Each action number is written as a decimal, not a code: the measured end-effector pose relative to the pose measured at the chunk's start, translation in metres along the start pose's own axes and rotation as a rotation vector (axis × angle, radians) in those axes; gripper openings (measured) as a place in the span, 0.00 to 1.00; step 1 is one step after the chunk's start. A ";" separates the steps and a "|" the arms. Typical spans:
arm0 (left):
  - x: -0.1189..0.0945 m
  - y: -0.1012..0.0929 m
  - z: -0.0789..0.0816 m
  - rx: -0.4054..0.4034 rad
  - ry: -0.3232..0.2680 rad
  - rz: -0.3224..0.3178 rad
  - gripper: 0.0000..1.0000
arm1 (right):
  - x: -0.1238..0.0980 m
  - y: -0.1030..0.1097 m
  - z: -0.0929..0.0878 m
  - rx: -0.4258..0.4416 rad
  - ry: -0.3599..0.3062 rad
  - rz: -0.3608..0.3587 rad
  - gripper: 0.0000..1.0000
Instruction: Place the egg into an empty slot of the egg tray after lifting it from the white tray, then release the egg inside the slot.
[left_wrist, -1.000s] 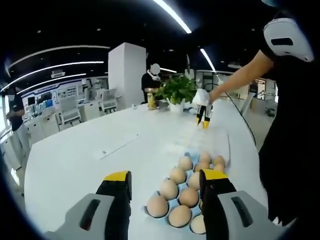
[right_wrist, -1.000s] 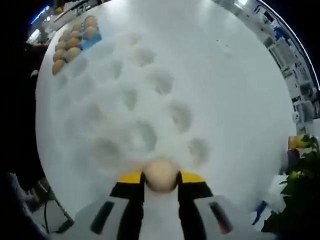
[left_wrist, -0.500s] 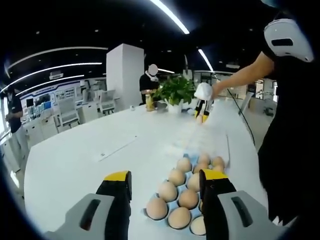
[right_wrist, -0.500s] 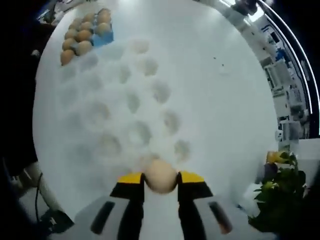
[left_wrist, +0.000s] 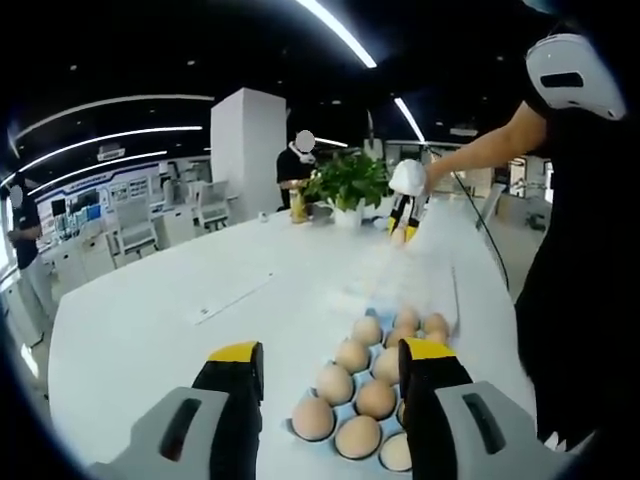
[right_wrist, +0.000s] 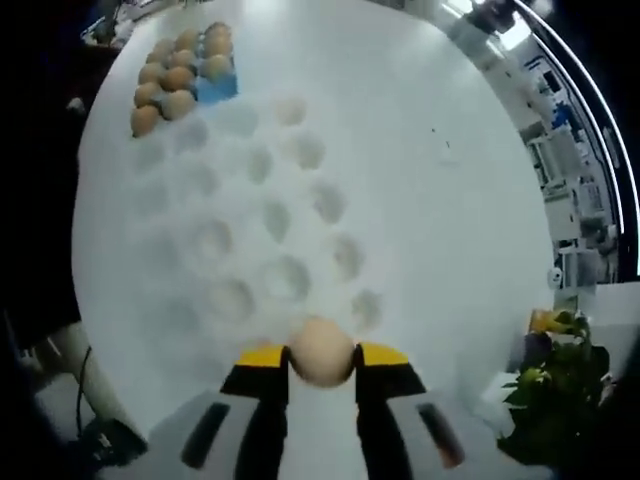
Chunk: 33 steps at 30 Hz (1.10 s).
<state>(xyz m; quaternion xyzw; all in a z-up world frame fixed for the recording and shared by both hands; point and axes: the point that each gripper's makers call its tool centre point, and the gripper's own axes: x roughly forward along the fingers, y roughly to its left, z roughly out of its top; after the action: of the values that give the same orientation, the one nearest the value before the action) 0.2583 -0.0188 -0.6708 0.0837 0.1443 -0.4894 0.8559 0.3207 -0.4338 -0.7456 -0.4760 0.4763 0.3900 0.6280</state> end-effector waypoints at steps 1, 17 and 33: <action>0.000 0.000 0.000 -0.002 -0.001 0.000 0.55 | 0.000 0.001 0.002 0.001 -0.003 0.004 0.25; -0.002 0.002 -0.001 -0.001 -0.002 0.007 0.55 | 0.000 0.017 0.060 -0.092 -0.102 0.038 0.25; -0.005 0.002 0.000 -0.003 -0.007 0.013 0.55 | 0.005 0.032 0.104 -0.178 -0.156 0.076 0.25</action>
<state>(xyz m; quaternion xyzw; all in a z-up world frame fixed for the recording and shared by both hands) 0.2578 -0.0140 -0.6697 0.0817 0.1417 -0.4839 0.8597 0.3156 -0.3246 -0.7483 -0.4796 0.4073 0.4903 0.6031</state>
